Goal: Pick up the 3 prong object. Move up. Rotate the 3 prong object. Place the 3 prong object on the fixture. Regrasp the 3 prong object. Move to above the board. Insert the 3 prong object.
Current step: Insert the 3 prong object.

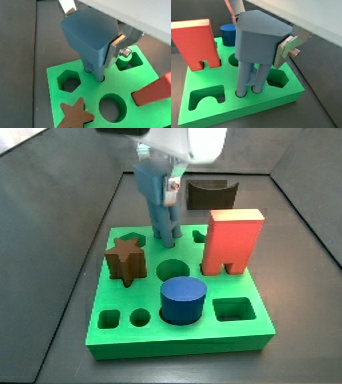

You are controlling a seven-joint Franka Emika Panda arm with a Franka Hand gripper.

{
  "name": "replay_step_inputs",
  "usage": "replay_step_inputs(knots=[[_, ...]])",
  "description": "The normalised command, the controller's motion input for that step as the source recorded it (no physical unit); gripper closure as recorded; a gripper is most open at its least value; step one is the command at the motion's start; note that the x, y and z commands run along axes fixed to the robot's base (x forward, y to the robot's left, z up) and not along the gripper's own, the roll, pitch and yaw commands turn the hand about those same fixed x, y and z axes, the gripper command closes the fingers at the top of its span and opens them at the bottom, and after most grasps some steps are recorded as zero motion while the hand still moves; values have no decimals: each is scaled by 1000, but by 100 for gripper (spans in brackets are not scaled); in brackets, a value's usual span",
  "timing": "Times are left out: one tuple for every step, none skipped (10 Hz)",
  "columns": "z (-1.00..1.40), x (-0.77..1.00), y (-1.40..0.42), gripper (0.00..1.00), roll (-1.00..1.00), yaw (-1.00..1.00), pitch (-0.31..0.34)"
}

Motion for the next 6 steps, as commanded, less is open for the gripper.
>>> replay_step_inputs(knots=[[-500,466,-194,100,324,-34,194],[-457,529,-166,100,321,-97,236],[-589,646,-137,100,250,-157,227],[-829,671,-9,100,89,-283,151],[-771,709,211,100,-84,-437,101],[-754,809,226,100,-83,-306,136]])
